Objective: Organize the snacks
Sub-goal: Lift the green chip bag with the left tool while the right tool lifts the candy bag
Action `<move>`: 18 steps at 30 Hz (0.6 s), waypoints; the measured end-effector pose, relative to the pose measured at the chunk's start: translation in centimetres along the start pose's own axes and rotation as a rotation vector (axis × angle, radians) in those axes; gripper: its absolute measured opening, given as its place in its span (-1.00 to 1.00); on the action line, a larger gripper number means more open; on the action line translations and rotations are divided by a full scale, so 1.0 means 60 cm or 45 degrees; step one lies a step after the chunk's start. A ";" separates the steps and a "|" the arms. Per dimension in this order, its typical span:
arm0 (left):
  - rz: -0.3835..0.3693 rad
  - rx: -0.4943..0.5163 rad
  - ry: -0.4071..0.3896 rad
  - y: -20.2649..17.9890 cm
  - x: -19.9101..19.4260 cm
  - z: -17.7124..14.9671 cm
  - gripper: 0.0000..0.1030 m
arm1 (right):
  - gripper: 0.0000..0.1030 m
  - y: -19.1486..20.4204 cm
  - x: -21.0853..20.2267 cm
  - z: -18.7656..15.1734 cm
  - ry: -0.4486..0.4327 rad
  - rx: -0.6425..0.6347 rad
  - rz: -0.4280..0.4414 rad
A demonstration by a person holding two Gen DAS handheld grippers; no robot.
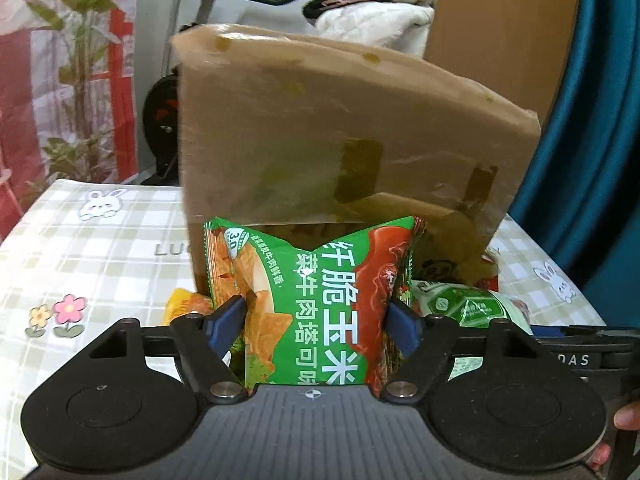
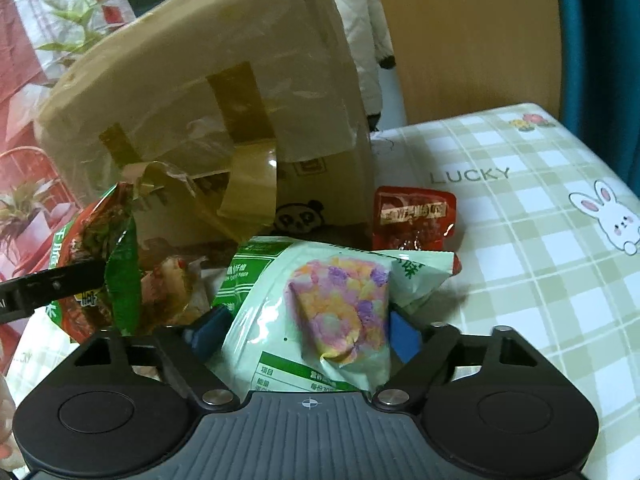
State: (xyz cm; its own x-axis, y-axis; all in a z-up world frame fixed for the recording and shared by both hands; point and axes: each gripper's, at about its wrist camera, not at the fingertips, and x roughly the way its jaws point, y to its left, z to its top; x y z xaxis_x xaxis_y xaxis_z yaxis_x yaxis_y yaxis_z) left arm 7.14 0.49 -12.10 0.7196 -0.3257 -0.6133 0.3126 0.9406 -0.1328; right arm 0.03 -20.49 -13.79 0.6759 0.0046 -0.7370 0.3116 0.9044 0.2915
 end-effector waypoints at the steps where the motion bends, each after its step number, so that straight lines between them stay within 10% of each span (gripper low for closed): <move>1: 0.005 -0.009 -0.008 0.002 -0.005 0.000 0.50 | 0.42 0.002 -0.004 -0.001 -0.006 -0.007 0.003; 18: 0.087 -0.044 -0.165 0.005 -0.088 0.013 0.51 | 0.35 0.047 -0.087 -0.014 -0.166 -0.196 0.005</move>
State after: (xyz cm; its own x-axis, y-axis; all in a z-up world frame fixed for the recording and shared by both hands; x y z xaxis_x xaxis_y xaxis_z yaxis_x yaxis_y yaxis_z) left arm 3.89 2.42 -8.28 0.8132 -0.2683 -0.5165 0.2403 0.9630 -0.1219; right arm -3.20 -17.58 -9.62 0.7605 -0.0382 -0.6482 0.2098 0.9592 0.1897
